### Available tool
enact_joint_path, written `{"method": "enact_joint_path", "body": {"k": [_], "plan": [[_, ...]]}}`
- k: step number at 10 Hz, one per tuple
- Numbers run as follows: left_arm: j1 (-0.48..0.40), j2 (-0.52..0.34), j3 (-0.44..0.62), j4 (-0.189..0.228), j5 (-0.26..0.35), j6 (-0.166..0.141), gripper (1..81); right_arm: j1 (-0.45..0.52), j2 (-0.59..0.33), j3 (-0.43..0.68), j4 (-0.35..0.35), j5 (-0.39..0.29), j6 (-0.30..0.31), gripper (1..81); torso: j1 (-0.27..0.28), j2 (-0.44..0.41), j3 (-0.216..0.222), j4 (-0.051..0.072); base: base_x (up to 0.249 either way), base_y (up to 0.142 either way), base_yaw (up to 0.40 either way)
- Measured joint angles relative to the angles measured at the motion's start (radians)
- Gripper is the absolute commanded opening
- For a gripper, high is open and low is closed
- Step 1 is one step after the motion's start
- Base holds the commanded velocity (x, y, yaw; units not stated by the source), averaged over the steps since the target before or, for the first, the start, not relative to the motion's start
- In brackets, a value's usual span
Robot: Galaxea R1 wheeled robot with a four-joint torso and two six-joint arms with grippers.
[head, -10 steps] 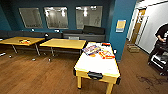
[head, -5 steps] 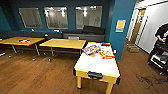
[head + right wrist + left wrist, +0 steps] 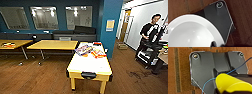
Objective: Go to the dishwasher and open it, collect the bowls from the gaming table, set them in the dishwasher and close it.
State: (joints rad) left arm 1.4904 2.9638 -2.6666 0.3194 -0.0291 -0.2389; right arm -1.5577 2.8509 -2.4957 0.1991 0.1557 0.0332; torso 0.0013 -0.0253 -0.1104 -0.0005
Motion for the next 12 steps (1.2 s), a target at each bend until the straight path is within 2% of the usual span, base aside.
{"method": "enact_joint_path", "body": {"k": [12], "plan": [[0.004,0.023,-0.034,0.000,0.002,0.000,1.0,0.000,0.003,-0.023,0.000,0.003,0.000,1.0,0.000,0.000,0.008,0.000,0.000,0.000,-0.391]]}}
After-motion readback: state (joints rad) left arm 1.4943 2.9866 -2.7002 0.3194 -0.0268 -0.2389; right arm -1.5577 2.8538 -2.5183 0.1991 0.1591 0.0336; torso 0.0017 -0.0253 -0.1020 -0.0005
